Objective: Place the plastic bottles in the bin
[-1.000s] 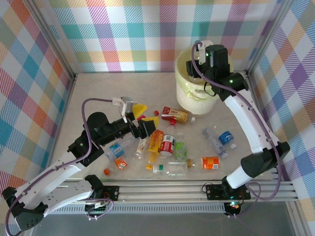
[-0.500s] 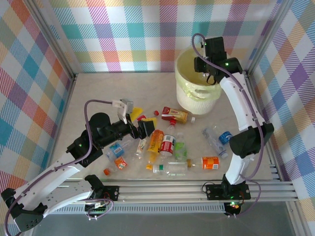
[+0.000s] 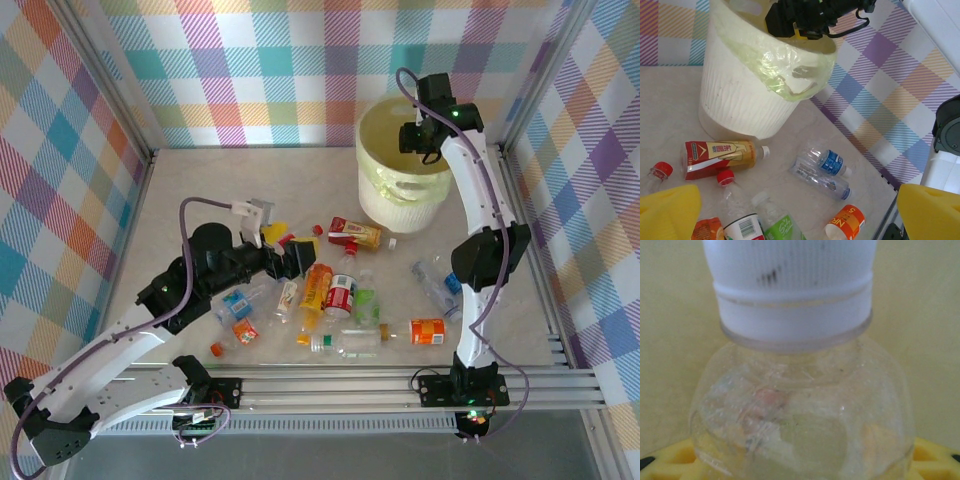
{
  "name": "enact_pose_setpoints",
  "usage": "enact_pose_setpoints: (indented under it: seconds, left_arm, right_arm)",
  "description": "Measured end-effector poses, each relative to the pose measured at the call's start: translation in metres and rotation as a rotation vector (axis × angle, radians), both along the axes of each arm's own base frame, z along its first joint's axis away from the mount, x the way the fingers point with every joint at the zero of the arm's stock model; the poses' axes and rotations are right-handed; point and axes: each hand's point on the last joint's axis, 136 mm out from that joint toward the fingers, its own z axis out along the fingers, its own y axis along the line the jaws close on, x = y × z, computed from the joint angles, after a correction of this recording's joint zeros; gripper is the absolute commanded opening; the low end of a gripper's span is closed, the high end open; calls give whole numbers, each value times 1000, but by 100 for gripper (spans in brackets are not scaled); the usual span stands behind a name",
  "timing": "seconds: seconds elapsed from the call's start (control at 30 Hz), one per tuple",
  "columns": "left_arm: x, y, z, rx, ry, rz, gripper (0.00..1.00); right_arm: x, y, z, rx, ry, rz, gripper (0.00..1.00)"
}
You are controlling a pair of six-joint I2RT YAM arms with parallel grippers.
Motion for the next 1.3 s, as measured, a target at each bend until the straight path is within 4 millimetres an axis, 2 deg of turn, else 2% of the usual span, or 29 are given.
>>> enact_pose_setpoints:
  seconds: [0.27, 0.47, 0.83, 1.07, 1.3]
  left_arm:
    - [2, 3, -10, 36, 31, 18, 100]
    - [3, 0, -17, 84, 56, 9, 100]
    - [3, 1, -42, 193, 123, -1, 100]
    - [1, 2, -55, 254, 148, -14, 100]
    - [-3, 6, -64, 314, 165, -29, 100]
  right_arm:
    - [-2, -3, -41, 19, 128, -7, 58]
    - [-6, -2, -57, 30, 187, -4, 58]
    - [-8, -1, -61, 60, 206, -8, 64]
    - [-8, 1, -61, 73, 208, 0, 78]
    - [-9, 1, -55, 75, 196, 2, 84]
